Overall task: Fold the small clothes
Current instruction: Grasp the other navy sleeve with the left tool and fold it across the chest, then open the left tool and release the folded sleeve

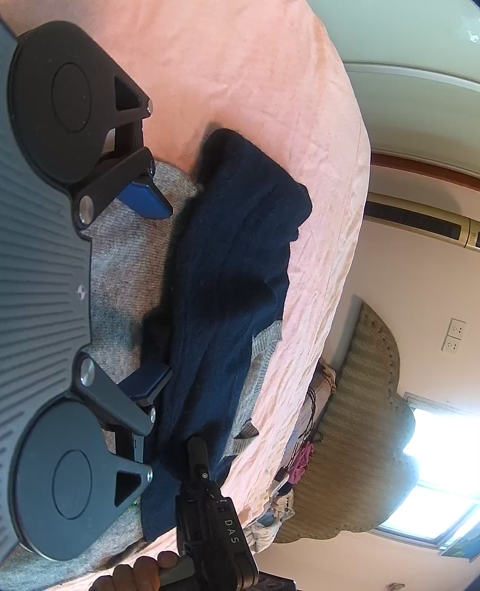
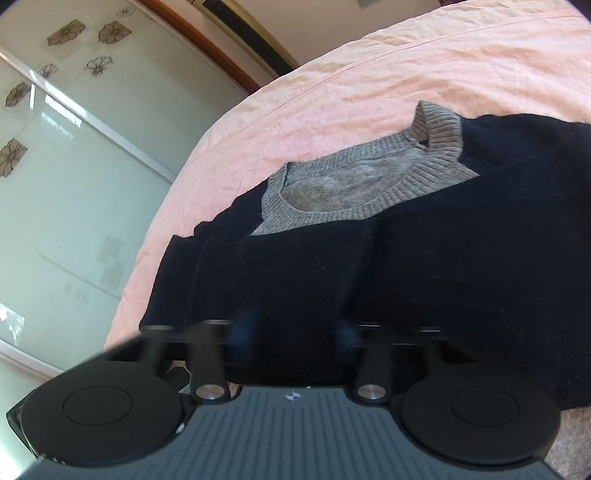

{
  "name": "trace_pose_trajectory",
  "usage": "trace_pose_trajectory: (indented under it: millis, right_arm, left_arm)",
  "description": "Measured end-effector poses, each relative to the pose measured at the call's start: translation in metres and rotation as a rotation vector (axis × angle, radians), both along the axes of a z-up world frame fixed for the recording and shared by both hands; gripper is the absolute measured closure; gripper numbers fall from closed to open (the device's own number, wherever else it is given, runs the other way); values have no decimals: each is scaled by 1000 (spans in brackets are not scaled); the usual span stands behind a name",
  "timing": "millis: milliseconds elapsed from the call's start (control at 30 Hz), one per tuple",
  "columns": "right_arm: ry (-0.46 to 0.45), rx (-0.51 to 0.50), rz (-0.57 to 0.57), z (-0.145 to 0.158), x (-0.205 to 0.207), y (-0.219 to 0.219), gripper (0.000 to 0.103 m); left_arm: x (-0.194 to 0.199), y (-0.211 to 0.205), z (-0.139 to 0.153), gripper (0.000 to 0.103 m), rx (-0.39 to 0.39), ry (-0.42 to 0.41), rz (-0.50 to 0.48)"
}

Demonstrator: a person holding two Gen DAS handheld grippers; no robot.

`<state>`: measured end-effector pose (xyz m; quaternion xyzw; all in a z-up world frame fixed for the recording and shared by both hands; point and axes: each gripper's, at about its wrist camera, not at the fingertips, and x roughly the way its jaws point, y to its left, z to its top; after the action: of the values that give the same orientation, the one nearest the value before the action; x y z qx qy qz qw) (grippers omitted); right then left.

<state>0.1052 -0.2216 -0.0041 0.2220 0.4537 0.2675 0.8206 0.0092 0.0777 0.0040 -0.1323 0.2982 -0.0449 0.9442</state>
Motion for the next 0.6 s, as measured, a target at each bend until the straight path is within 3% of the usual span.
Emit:
trace_pose_trajectory:
  millis: [100,267,367,467,500,600]
  right_arm:
    - [-93,-14,10,22,-7,-6,91]
    - [-189,28,-6,61,-14,-57,91]
    - [-163,-75,-68,53,-13,-95,91]
    - [-96,-176,-118,24,-8,-114,90]
    - [-73,-180,-118,12,-8,-117,88]
    - [-74,-149,-129,6,-13,-121,63]
  left_arm:
    - [0,0,0,17,-5,-2,-1]
    - [-1,5,0,16,-37,-10,-9]
    - [-1,6,-1,15,-46,-12,-13]
    - [-3,5,0,15,-42,-15,-23]
    - [-5,6,2,15,-42,-21,-23]
    - [-6,13,19,15,-22,-86,-33]
